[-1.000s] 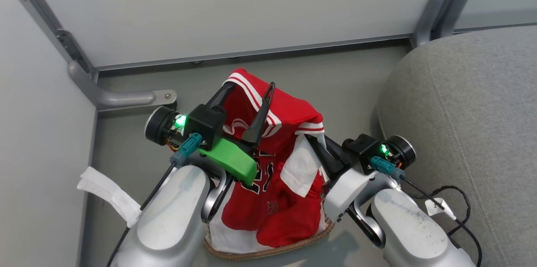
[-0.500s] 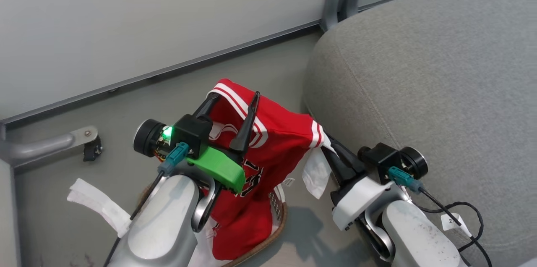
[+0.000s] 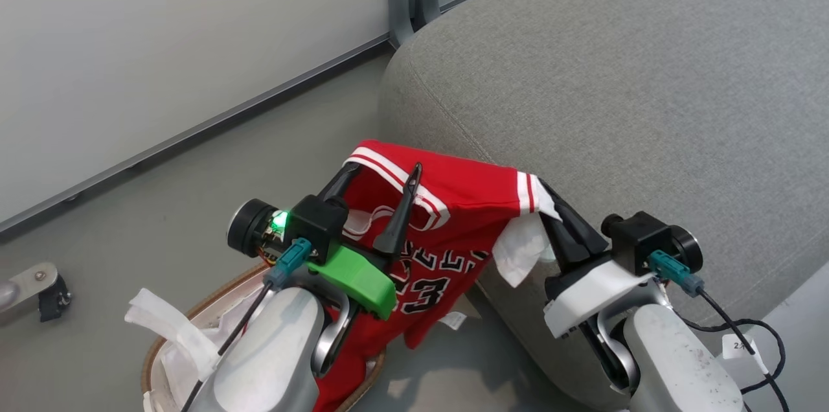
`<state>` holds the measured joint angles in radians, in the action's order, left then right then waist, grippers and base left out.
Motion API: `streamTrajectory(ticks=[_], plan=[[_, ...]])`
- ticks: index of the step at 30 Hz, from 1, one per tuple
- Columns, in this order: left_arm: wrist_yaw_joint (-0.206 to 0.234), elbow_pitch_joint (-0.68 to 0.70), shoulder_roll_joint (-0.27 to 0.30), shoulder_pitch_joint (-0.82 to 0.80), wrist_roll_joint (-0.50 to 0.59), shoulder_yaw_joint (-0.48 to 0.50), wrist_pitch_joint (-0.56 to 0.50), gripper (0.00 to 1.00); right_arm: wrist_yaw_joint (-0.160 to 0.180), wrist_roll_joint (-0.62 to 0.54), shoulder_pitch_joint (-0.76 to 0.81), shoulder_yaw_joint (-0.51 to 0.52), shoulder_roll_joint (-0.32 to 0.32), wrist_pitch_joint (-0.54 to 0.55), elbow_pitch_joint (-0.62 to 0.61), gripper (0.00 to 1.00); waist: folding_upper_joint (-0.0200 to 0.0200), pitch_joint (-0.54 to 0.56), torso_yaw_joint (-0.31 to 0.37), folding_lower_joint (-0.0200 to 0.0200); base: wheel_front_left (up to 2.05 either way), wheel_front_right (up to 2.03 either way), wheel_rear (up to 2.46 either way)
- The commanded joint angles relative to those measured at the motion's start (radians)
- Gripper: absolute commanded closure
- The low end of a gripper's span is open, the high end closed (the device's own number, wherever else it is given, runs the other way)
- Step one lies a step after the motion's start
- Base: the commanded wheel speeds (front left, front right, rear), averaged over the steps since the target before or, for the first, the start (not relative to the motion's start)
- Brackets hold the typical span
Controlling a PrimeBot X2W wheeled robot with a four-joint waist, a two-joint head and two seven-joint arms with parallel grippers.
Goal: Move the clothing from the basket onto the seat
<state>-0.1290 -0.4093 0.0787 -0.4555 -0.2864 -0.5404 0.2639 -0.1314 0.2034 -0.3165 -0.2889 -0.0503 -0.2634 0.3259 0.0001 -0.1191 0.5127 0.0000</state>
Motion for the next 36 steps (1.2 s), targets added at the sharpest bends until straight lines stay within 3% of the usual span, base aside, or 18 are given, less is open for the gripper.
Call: streamTrajectory(ticks=[1, 9, 14, 24, 36], plan=[[-0.003, 0.000, 0.004, 0.008, -0.002, -0.006, 0.001, 0.00, 0.001, -0.008, 0.018, 0.016, -0.002, -0.002, -0.012, 1.00, -0.0001, -0.011, 0.023, 0.0000, 0.00, 0.00, 0.00], [-0.003, 0.008, 0.009, -0.006, -0.021, -0.037, 0.001, 0.00, 0.001, -0.077, -0.087, 0.118, -0.002, -0.002, -0.042, 1.00, -0.0001, -0.062, 0.027, 0.0000, 0.00, 0.00, 0.00], [-0.003, 0.012, 0.031, -0.033, -0.020, -0.069, 0.001, 0.00, 0.001, -0.222, -0.268, 0.205, -0.011, -0.002, -0.018, 1.00, -0.0001, -0.132, -0.010, 0.0000, 0.00, 0.00, 0.00], [-0.003, 0.062, 0.083, -0.128, -0.015, -0.118, 0.000, 0.00, 0.002, -0.401, -0.644, 0.372, -0.177, -0.002, 0.078, 1.00, -0.0001, -0.292, -0.129, 0.0000, 0.00, 0.00, 0.00], [-0.003, 0.105, 0.115, -0.200, -0.019, -0.132, 0.000, 0.00, 0.002, -0.607, -0.990, 0.549, -0.371, 0.006, 0.199, 1.00, -0.0001, -0.449, -0.228, 0.0000, 0.00, 0.00, 0.00]])
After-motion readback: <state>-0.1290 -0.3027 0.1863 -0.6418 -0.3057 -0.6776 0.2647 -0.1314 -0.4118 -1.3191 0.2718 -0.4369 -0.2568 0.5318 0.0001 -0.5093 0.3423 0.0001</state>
